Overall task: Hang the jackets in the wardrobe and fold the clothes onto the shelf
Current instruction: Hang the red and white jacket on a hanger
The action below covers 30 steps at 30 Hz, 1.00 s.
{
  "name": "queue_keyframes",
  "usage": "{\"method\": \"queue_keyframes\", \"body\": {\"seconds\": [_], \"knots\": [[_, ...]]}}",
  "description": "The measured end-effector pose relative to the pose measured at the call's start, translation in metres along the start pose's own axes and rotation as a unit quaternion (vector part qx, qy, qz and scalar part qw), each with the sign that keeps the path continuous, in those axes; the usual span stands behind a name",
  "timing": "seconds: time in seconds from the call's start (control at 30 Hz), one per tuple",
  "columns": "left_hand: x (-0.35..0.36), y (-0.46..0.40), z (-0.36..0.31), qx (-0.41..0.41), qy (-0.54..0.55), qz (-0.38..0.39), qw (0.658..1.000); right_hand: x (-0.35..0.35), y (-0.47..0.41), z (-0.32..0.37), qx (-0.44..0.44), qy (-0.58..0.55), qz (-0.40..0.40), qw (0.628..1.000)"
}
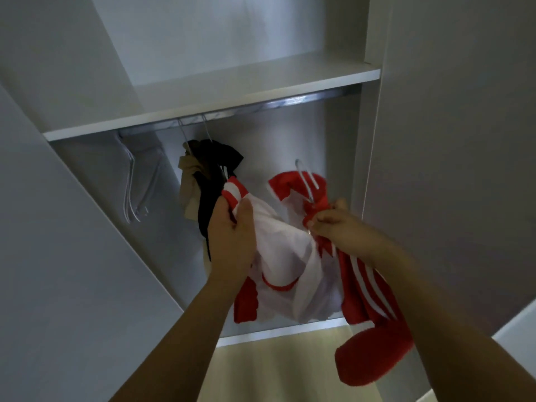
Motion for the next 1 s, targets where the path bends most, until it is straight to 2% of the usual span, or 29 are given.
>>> {"method": "queue_keyframes", "body": {"seconds": [0.1, 0.2, 0.3, 0.37, 0.47, 0.57, 0.63, 0.7, 0.77, 0.83, 0.87, 0.9, 0.93, 1.0], "knots": [[0.005, -0.010, -0.005, -0.010, 0.029, 0.005, 0.999, 0.022, 0.012, -0.004, 0.048, -0.033, 0.084, 0.995], [0.007, -0.008, -0.005, -0.008, 0.032, -0.017, 0.999, 0.027, 0.012, -0.008, 0.043, 0.013, 0.097, 0.994], [-0.004, -0.012, 0.014, -0.037, 0.044, -0.034, 0.998, 0.018, 0.008, -0.024, 0.040, 0.092, 0.072, 0.992], [-0.032, -0.023, 0.033, -0.051, 0.047, -0.096, 0.993, 0.001, 0.006, -0.039, 0.031, 0.121, 0.037, 0.991], [-0.067, -0.038, 0.061, -0.048, 0.026, -0.159, 0.986, -0.022, 0.002, -0.054, 0.029, 0.081, -0.027, 0.996], [-0.067, -0.036, 0.094, -0.072, -0.023, -0.160, 0.984, -0.034, -0.004, -0.045, -0.019, 0.059, -0.094, 0.994], [-0.054, -0.037, 0.122, -0.112, -0.075, -0.117, 0.984, -0.040, -0.006, -0.032, -0.049, 0.054, -0.127, 0.989], [-0.027, -0.041, 0.158, -0.173, -0.132, 0.017, 0.976, -0.043, -0.005, -0.019, -0.078, 0.043, -0.138, 0.986], [0.006, -0.036, 0.186, -0.205, -0.220, 0.178, 0.937, -0.043, -0.003, -0.005, -0.109, 0.038, -0.130, 0.985], [0.028, -0.035, 0.185, -0.210, -0.293, 0.257, 0.897, -0.040, 0.001, 0.011, -0.138, 0.047, -0.117, 0.982], [0.040, -0.040, 0.171, -0.200, -0.285, 0.261, 0.900, -0.038, 0.003, 0.019, -0.150, 0.057, -0.109, 0.981], [0.052, -0.046, 0.151, -0.204, -0.225, 0.260, 0.917, -0.035, 0.006, 0.026, -0.160, 0.069, -0.099, 0.980], [0.064, -0.052, 0.131, -0.223, -0.126, 0.251, 0.933, -0.034, 0.009, 0.032, -0.170, 0.085, -0.090, 0.978], [0.085, -0.072, 0.092, -0.276, 0.069, 0.226, 0.932, -0.034, 0.015, 0.040, -0.187, 0.112, -0.077, 0.973]]}}
Point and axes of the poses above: each hand's wrist, its own y-axis away from the middle knuckle, its own x-axis out of the palm, z = x × y, the point moved 10 cm from there along -y, towards the middle knuckle, and after that the axes turned 12 degrees about -y, right-handed, at the moved point
